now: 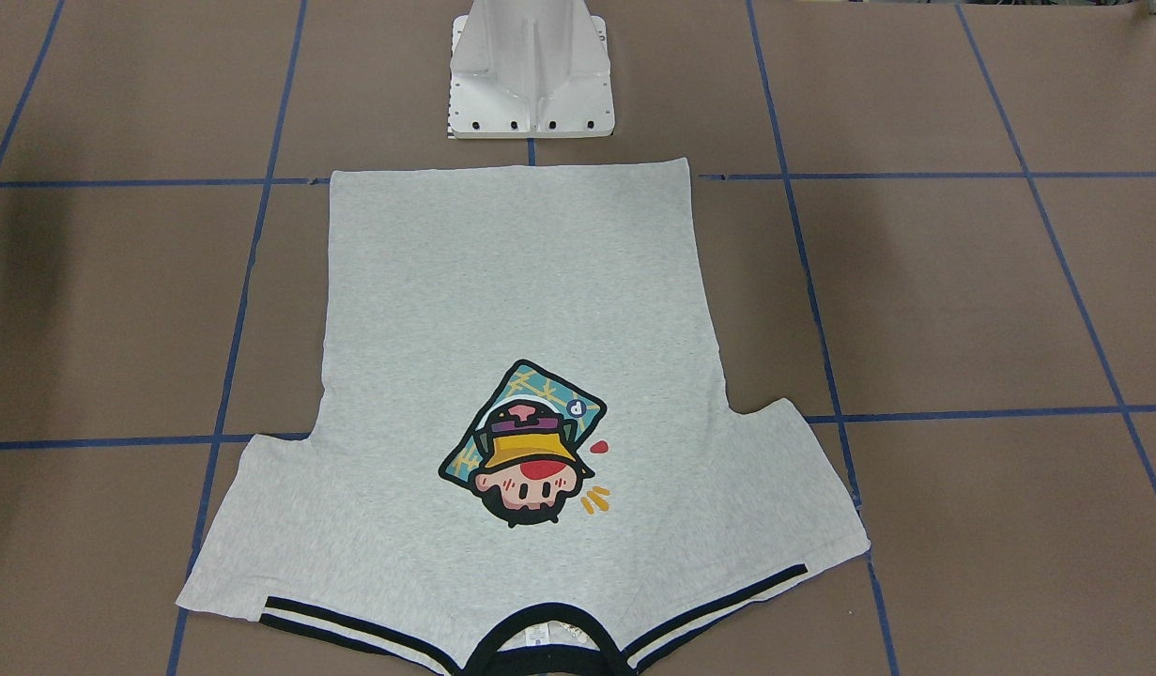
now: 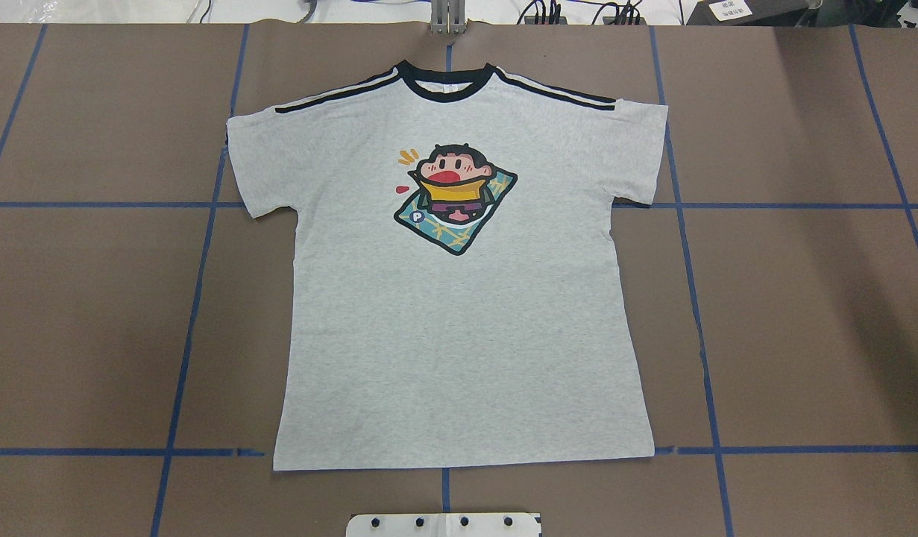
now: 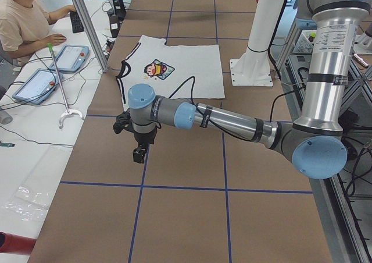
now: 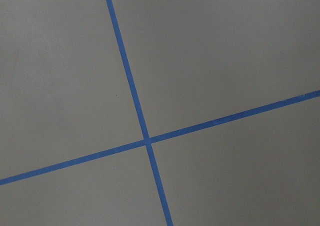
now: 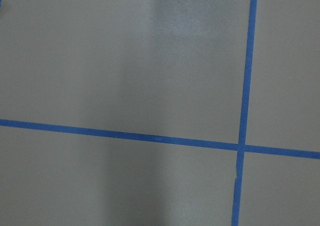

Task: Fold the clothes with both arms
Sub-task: 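Move the right arm in toward the shirt's shoulder farthest from the robot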

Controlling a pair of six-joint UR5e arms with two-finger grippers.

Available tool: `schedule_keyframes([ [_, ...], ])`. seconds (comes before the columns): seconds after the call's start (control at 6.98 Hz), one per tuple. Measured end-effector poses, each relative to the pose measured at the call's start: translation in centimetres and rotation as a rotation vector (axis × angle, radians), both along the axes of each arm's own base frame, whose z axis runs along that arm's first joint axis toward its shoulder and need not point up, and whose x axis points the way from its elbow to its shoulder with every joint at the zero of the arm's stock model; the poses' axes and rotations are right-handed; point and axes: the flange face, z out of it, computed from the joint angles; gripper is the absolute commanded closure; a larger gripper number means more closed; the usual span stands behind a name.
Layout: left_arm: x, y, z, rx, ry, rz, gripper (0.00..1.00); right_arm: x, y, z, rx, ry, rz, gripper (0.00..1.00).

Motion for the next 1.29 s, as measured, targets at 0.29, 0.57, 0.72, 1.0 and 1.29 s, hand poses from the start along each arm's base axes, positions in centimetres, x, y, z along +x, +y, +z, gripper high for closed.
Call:
schedule_keyframes([
  [0.29, 0.2, 0.2, -0.9, 0.017, 0.013, 0.005, 0.00, 0.0, 0.3, -1.0, -0.025, -0.001, 0.000, 0.00],
  [0.57, 0.7, 0.3, -2.2, 0.035, 0.058, 0.014, 0.00, 0.0, 0.7, -1.1, -0.030, 0.001, -0.001, 0.00],
  [0.72, 0.9, 0.3, -2.5, 0.048, 0.082, 0.020, 0.00, -0.4, 0.8, -1.0, -0.019, -0.001, -0.010, 0.00],
  [1.0, 1.1, -0.3, -2.6, 0.122, 0.109, 0.028, 0.00, -4.0, 0.2, -1.3, 0.016, -0.014, -0.041, 0.00],
  [1.29, 1.6, -2.0, -1.9, 0.144, 0.115, 0.037, 0.00, -11.3, -5.1, -2.8, 0.005, -0.073, 0.031, 0.00],
])
